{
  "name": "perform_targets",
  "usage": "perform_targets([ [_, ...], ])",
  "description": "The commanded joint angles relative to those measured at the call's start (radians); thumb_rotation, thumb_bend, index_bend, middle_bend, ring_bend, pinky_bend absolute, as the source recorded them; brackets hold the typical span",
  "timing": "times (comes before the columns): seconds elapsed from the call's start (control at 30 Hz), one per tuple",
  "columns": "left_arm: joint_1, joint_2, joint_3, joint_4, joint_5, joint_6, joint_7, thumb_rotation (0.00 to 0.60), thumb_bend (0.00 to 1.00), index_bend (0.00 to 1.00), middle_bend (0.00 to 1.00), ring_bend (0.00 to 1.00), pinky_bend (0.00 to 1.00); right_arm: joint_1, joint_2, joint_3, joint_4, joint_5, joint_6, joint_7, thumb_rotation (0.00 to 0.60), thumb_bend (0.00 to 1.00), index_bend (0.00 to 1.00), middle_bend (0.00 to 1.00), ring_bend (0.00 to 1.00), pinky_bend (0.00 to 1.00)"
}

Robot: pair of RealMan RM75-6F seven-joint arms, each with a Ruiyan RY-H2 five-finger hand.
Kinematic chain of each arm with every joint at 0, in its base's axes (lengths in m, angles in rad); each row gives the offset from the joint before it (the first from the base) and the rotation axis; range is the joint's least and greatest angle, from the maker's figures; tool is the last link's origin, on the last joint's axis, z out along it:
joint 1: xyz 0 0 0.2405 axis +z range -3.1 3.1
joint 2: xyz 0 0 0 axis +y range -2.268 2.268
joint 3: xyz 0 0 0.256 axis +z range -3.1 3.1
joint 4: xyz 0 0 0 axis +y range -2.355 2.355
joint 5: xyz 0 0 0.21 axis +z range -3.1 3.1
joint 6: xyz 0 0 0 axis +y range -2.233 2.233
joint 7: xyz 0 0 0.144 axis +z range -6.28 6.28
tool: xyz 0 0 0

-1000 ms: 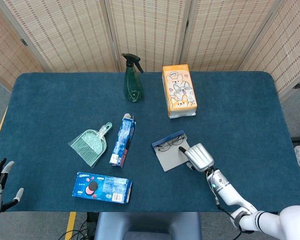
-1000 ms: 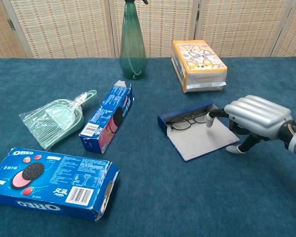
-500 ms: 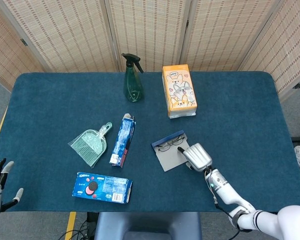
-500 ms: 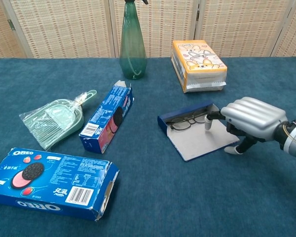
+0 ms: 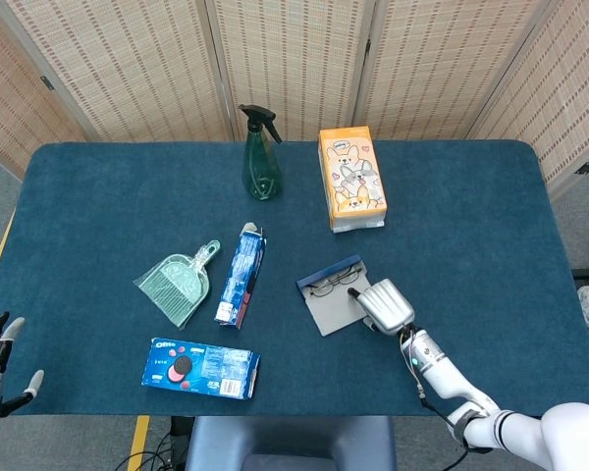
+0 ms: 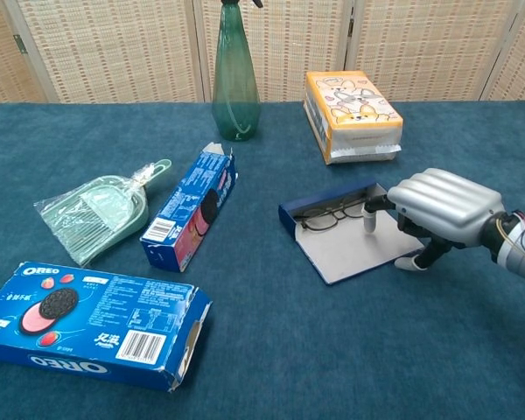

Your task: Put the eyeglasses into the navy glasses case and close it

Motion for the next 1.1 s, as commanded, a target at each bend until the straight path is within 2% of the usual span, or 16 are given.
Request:
perform_targets([
  [0.03, 0.0, 0.0, 0.0, 0.001, 0.0, 0.0, -0.001, 0.6, 0.36, 0.1, 0.0, 0.01, 0.14, 0.0, 0.001, 0.003, 0.0, -0.002, 0.003, 0.002, 0.6, 0.32, 0.39, 1.0, 1.0, 1.0],
  [0.37, 0.001, 0.0, 0.0, 0.002, 0.0, 0.0, -0.002, 0.6, 0.36, 0.1, 0.0, 0.01, 0.14, 0.016, 0.007, 0.034, -0.023, -0.005, 0.016, 0.007, 0.6, 0.32, 0.4, 1.0, 1.0, 1.0],
  [0.5, 0.001, -0.001, -0.001, 0.003, -0.001, 0.0, -0.002, 0.6, 0.36, 0.1, 0.0, 0.01, 0.14, 0.031, 0.0, 0.048, -0.025, -0.006, 0.014, 0.0, 0.6, 0.36, 0.42, 1.0, 1.0, 1.0],
  [0.87, 0.003, 0.0, -0.001, 0.005, -0.005, -0.001, -0.004, 0.6, 0.36, 0.1, 0.0, 0.01, 0.14, 0.049, -0.011, 0.056, -0.021, 0.0, -0.006, -0.01, 0.6, 0.44, 0.61, 1.0, 1.0, 1.0],
  [1.1, 0.002, 0.0, -0.002, 0.007, -0.002, 0.0, -0.008, 0.6, 0.36, 0.1, 0.0, 0.01, 0.14, 0.021, 0.059, 0.028, -0.115, -0.018, 0.022, -0.018, 0.6, 0.47, 0.69, 1.0, 1.0, 1.0],
])
